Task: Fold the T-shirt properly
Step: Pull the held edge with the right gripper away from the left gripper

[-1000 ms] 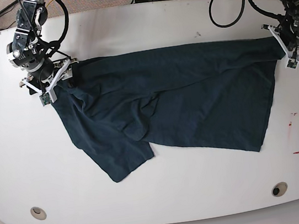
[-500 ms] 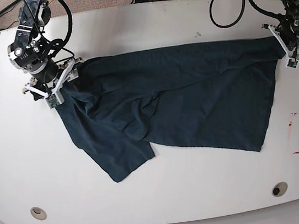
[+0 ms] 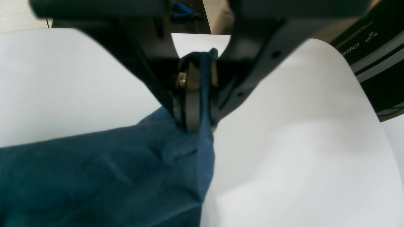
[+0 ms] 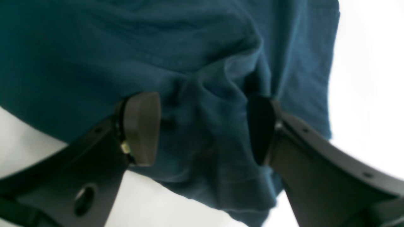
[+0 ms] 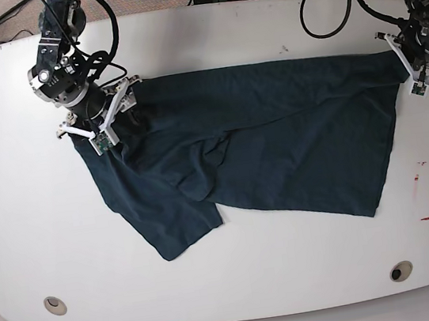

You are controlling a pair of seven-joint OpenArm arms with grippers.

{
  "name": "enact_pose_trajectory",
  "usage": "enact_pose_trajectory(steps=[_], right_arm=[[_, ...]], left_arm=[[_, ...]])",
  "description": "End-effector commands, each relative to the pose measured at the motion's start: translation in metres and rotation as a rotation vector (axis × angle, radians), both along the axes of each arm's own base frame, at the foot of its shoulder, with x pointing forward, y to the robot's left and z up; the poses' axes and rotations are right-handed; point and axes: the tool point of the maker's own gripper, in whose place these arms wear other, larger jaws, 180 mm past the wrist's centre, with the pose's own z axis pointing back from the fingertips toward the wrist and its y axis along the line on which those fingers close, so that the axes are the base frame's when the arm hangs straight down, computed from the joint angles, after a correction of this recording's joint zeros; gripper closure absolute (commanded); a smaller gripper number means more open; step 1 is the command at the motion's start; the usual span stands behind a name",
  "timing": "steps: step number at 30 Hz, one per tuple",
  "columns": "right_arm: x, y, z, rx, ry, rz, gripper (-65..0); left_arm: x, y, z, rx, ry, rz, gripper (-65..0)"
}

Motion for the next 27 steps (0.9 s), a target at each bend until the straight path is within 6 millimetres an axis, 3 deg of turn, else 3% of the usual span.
enact_pose_trajectory(steps=[1,8,13,15,17,20,21,27], right_arm=[[0.018,0.000,0.013,0.018,-0.058,-0.001,-41.2],[0.035,-0.007,0.002,0.028,-0.032,-0.010,-41.1],[0.036,-0.008,-0.004,0.034,-0.016,-0.012,-38.8],[0.035,-0.008,-0.005,0.034,-0.013,-0.012,-33.5],[0.034,-0.008,-0.006,0.035,-0.010,-0.012,-23.5],[0.027,-0.008,-0.012,0.036,0.012,-0.013,-3.2],[0.025,-0.008,-0.014,0.036,0.018,-0.013,0.0],[0.010,-0.007,-0.016,0.034,0.030,-0.009,-1.3]], left_arm=[[0.006,0.008,0.012,0.031,-0.027,0.001,0.0],[0.006,0.007,0.012,0.031,-0.027,0.000,0.0],[0.006,0.007,0.012,0.031,-0.027,0.000,0.0],[0.006,0.007,0.012,0.031,-0.028,0.000,0.0],[0.007,0.007,0.013,0.031,-0.030,0.000,0.0],[0.008,0.006,0.012,0.029,-0.031,-0.001,0.0],[0.008,0.006,0.013,0.029,-0.032,-0.001,0.0],[0.010,0.004,0.013,0.025,-0.035,-0.005,0.0]])
